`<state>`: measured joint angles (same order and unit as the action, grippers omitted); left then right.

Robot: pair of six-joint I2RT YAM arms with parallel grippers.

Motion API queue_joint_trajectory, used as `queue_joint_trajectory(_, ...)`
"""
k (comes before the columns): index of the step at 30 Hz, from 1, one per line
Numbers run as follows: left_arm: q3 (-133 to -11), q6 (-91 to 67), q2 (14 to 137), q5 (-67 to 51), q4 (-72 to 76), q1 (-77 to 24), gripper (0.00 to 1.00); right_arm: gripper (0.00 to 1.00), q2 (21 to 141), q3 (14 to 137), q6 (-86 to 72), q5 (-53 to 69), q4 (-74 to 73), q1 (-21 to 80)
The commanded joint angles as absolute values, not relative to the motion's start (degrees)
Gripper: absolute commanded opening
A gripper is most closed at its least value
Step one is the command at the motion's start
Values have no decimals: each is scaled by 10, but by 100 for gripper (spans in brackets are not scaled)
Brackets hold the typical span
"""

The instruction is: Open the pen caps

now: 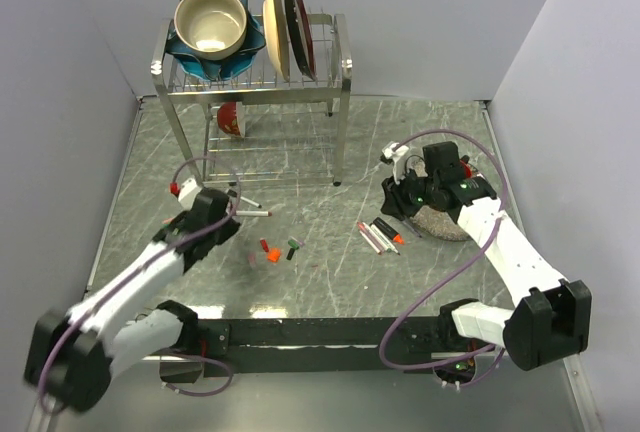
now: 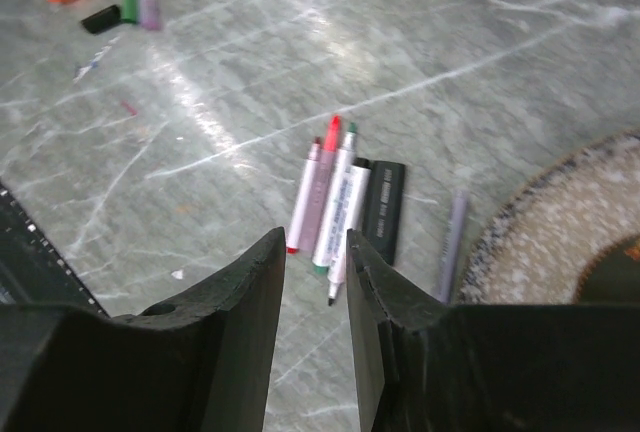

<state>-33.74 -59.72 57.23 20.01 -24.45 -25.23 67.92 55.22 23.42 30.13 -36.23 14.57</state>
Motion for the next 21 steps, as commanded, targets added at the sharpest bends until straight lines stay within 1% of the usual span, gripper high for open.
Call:
queue_joint_trajectory(1,-225,-529,443,-34,-58,-298,1,40,635,541,265,380,-357,142)
queue_joint_trajectory(2,-201,-530,403,-63,27,-309,1,40,626,536,265,407,-351,142)
queue_joint_trajectory(4,-148,-540,379,-111,112,-354,1,41,603,523,263,434,-336,141)
queue_joint_trajectory(5,-137,-543,373,-109,174,-372,1,43,597,515,261,446,-324,141)
queue_joint_trajectory(7,-121,-539,382,-85,227,-433,1,46,586,507,246,482,-312,136)
queue_joint_trajectory(8,-120,-537,406,-78,282,-452,1,48,585,499,238,493,-294,134)
queue_joint_trajectory(9,-124,-529,422,-72,305,-484,1,53,584,493,199,501,-277,130)
queue_joint_trajectory(11,-141,-523,475,-36,361,-513,1,57,581,475,137,502,-228,126)
queue_joint_trajectory(12,-149,-519,495,-19,374,-539,1,62,580,469,123,514,-215,121)
queue_joint_trajectory(14,-179,-515,553,26,395,-561,1,65,581,452,73,533,-175,121)
queue_joint_trajectory(17,-219,-513,628,77,447,-592,1,72,583,426,8,580,-121,115)
queue_joint_trajectory(19,-242,-512,665,93,463,-601,1,75,582,413,-33,608,-90,113)
queue_joint_trajectory(21,-275,-512,713,99,472,-605,1,75,578,394,-106,613,-34,112)
